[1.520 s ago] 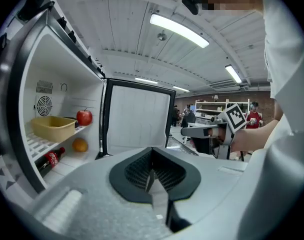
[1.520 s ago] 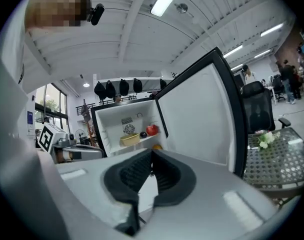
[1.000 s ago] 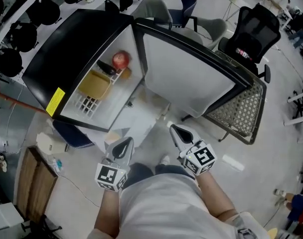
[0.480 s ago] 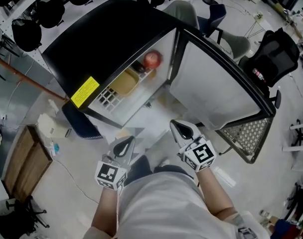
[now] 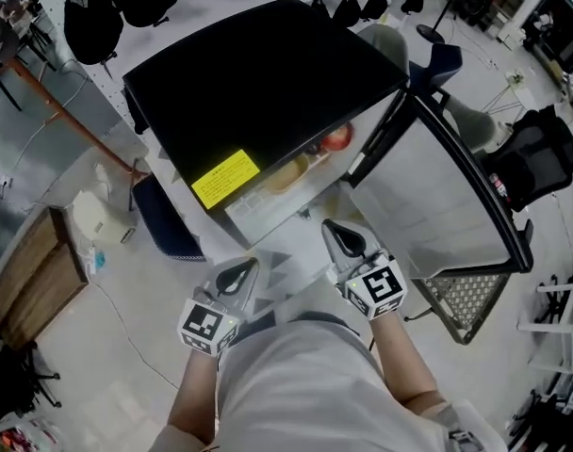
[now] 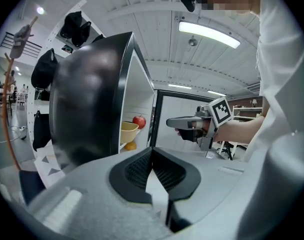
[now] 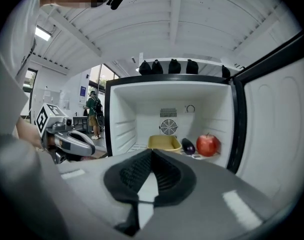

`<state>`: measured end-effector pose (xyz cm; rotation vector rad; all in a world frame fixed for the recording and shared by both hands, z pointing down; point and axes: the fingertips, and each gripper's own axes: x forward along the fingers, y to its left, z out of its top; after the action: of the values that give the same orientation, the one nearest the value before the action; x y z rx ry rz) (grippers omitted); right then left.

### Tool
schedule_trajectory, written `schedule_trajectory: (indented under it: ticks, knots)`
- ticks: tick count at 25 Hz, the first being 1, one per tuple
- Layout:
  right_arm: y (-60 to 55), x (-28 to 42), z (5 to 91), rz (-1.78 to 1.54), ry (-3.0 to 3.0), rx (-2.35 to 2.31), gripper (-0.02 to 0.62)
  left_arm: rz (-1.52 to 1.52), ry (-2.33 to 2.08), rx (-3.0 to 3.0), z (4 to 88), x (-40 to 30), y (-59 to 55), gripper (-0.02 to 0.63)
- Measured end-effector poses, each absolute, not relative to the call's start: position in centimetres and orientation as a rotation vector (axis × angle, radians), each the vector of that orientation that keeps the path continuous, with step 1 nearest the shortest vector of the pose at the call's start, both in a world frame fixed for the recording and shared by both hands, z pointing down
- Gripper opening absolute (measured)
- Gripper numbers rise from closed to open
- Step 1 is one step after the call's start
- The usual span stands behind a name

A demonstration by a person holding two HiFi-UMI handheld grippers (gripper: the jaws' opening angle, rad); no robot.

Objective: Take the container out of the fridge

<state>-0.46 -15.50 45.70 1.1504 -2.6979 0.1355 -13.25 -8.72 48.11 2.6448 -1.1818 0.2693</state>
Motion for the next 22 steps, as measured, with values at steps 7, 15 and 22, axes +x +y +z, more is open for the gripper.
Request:
schedule_trajectory:
  ticks: [7, 15, 22]
  knots:
    - [-18.5, -4.9, 45.7, 0.035, -2.671, 0.987, 0.020, 0.197, -1.253, 2.583, 48.5, -16.4, -9.6, 0.008]
    - [-21.1, -9.0, 47.1, -0.082, -2.598, 0.828, 0.061, 0.167, -1.331, 2.520, 49.3, -19.4, -10.1, 0.008]
    - [-22.7, -11.2, 49.4, -0.121, -2.497, 0.715, 0.106, 0.156, -1.376, 2.476, 49.6, -21.0, -9.9, 0.008]
